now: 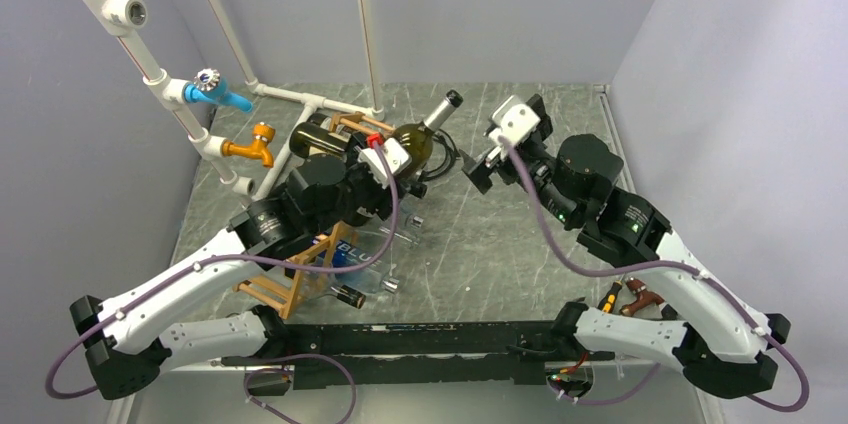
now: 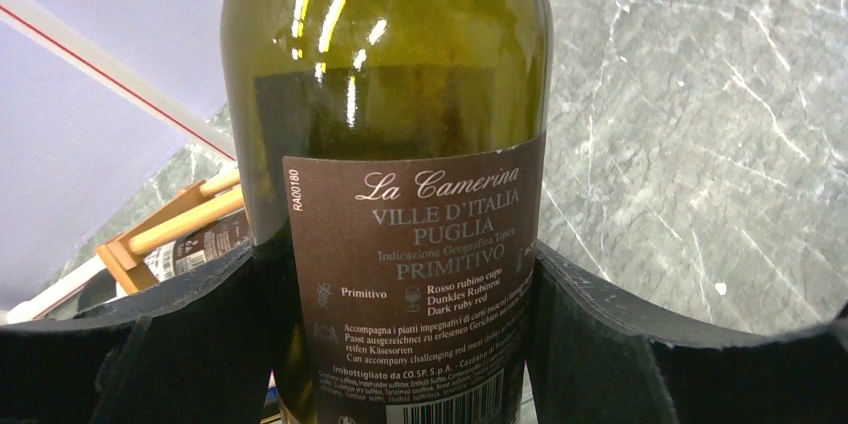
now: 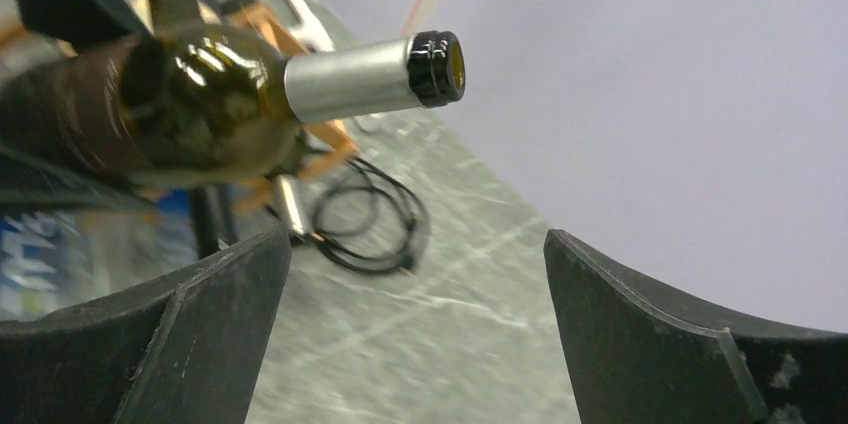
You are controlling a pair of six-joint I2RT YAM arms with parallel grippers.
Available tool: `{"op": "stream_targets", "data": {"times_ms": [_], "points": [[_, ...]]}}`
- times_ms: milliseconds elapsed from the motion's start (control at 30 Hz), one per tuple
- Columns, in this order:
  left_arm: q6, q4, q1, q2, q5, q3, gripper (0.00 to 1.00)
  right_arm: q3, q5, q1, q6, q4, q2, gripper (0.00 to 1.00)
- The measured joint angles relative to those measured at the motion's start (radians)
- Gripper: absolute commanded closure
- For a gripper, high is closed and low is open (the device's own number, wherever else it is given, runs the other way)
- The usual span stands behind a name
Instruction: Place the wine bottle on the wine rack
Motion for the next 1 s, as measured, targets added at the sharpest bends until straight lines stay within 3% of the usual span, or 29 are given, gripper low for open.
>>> {"op": "stream_targets", "data": {"times_ms": [333, 467, 800, 1000], "points": [[0.018, -0.043, -0.020, 0.057, 0.045, 0.006, 1.00, -0.104, -0.103, 0.001, -0.686, -0.134, -0.111, 0.00], [0.039, -0.049, -0.056, 0.059, 0.070, 0.011, 1.00, -0.113, -0.148, 0.001, -0.859, -0.167, -0.127, 0.00], [0.074, -0.062, -0.133, 0.081, 0.140, 0.011, 1.00, -0.058, -0.248, 0.002, -1.035, -0.261, 0.009, 0.06], [0.091, -0.085, -0.151, 0.084, 0.161, 0.011, 1.00, -0.046, -0.265, 0.008, -1.065, -0.317, 0.032, 0.25]]}}
